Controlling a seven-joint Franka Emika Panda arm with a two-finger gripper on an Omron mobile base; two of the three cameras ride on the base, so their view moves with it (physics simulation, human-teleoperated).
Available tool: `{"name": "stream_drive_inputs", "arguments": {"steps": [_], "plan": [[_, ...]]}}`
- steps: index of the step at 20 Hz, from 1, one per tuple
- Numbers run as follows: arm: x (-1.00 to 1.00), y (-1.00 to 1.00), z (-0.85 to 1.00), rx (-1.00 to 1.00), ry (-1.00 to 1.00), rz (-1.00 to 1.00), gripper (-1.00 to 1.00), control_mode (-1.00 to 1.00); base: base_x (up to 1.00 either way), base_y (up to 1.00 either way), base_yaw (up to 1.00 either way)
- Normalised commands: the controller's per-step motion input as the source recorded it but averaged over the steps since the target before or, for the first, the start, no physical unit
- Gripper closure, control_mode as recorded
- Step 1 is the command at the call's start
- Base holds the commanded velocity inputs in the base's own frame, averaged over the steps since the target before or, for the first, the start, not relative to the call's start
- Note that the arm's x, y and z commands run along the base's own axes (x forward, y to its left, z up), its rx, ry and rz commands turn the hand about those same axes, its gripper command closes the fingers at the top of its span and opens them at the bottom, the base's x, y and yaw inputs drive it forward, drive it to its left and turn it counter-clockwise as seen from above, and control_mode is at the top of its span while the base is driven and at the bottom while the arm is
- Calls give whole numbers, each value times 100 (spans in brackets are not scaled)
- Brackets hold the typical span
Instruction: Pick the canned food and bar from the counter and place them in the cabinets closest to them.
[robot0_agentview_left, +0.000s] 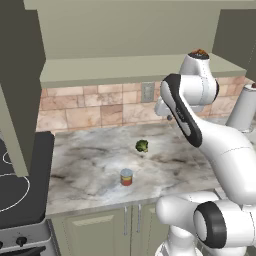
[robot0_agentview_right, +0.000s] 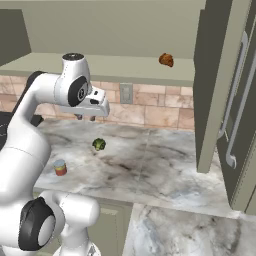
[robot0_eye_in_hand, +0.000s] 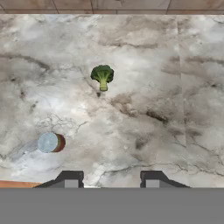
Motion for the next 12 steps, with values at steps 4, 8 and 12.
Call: {"name": "stream_drive_inputs", "arguments": {"steps": [4, 8, 12], "plan": [[0, 1, 0, 1, 0, 0, -100, -100, 0, 0, 0], [-10, 6, -3, 2, 1, 0, -100, -100, 0, 0, 0], [-22, 10, -6, 0, 0, 0, -100, -100, 0, 0, 0]]}}
